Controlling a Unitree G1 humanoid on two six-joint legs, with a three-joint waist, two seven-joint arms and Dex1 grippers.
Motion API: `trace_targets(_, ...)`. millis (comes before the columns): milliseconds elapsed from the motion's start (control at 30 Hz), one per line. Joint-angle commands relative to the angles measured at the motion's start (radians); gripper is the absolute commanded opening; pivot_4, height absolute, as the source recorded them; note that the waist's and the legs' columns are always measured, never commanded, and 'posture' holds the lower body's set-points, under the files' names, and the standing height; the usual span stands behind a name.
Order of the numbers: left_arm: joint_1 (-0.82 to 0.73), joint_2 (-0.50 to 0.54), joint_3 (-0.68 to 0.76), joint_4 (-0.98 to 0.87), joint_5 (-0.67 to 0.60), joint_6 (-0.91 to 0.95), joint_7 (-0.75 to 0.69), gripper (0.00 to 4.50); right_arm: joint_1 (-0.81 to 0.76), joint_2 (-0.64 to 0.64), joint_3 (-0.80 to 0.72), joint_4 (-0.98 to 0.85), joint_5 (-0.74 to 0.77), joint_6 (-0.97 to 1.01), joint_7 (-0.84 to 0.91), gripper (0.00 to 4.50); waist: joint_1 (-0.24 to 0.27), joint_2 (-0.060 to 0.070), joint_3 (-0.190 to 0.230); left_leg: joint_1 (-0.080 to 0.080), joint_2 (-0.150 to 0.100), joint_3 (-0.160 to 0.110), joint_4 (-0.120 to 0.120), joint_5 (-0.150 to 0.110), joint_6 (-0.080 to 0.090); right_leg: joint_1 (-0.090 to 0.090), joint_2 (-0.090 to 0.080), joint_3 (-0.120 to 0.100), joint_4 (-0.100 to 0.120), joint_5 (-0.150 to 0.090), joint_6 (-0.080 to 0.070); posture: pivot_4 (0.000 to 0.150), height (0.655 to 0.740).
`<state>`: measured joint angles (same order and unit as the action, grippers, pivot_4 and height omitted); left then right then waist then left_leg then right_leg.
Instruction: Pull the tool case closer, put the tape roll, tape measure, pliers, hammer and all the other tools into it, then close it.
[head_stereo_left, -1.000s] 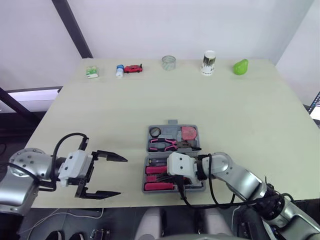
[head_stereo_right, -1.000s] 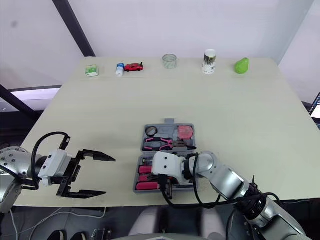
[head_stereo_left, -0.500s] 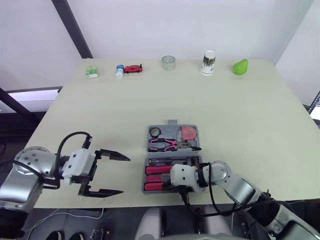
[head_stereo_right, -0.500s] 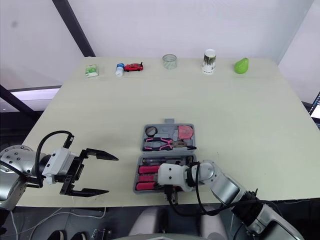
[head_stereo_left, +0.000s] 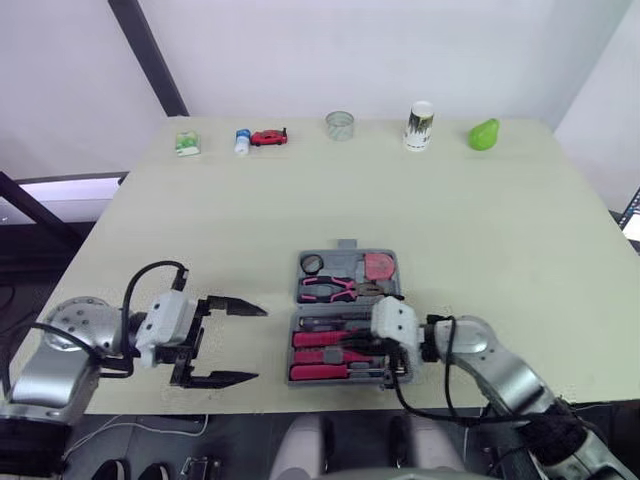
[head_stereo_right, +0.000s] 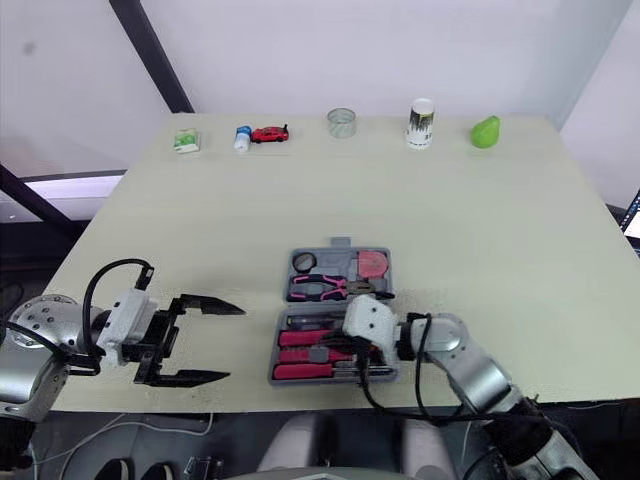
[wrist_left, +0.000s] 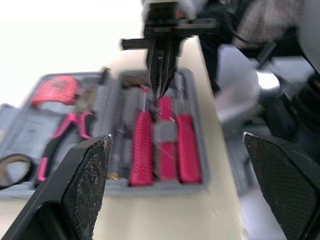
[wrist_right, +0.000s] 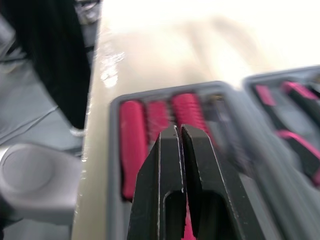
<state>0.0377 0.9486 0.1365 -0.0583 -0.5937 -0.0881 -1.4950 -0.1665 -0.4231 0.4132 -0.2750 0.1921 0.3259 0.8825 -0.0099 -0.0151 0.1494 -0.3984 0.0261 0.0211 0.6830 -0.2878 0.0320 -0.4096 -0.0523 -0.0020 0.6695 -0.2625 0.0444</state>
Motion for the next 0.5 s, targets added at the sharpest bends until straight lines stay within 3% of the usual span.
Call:
trace_targets(33, -0.002, -0.039, 0.059, -0.005, -0.035, 0.057, 0.078, 4.5, 0.066, -0.018, -0.163, -0.044, 0.068, -0.028, -0.052, 0.14, 0.0, 0.0, 0.0, 0.0, 0.0, 0.0, 0.0, 0.0, 0.0, 0.0, 0.0, 0.0, 0.0, 0.0, 0.0, 0.15, 0.74)
trace_targets(200, 0.015, -0.131, 0.136, 0.098, 0.014, 0.061, 0.22, 4.5, 0.207, -0.04, -0.412, 0.001, 0.126, -0.218, -0.078, 0.14, 0.0, 0.0, 0.0, 0.0, 0.0, 0.0, 0.0, 0.0, 0.0, 0.0, 0.0, 0.0, 0.0, 0.0, 0.0, 0.15, 0.74)
trace_targets(367, 0.082, -0.187, 0.231, 0.196, 0.045, 0.047, 0.338, 4.5, 0.334, -0.074, -0.635, 0.084, 0.208, -0.276, -0.077, 0.14, -0.003, 0.0, 0.0, 0.001, 0.0, 0.0, 0.0, 0.0, 0.0, 0.0, 0.0, 0.001, 0.0, 0.0, 0.0, 0.15, 0.74)
trace_targets(433, 0.119, -0.205, 0.265, 0.234, 0.054, 0.038, 0.367, 4.5, 0.387, -0.075, -0.722, 0.133, 0.234, -0.311, -0.08, 0.51, -0.001, 0.0, 0.0, 0.002, 0.001, 0.001, 0.0, 0.0, 0.0, 0.001, -0.001, 0.001, 0.0, 0.0, 0.0, 0.15, 0.74)
trace_targets(467, 0.14, -0.215, 0.286, 0.258, 0.057, 0.034, 0.383, 4.5, 0.421, -0.074, -0.767, 0.16, 0.249, -0.329, -0.073, 1.0, -0.001, 0.0, 0.0, 0.002, 0.001, 0.001, 0.0, 0.0, 0.0, 0.001, -0.001, 0.0, 0.0, 0.0, 0.0, 0.15, 0.74)
trace_targets(500, 0.157, -0.223, 0.304, 0.279, 0.061, 0.029, 0.398, 4.5, 0.452, -0.075, -0.804, 0.183, 0.264, -0.342, -0.062, 1.0, -0.001, 0.0, 0.0, 0.002, 0.001, 0.001, 0.0, 0.0, 0.0, 0.002, -0.001, 0.0, 0.0, 0.0, 0.0, 0.15, 0.74)
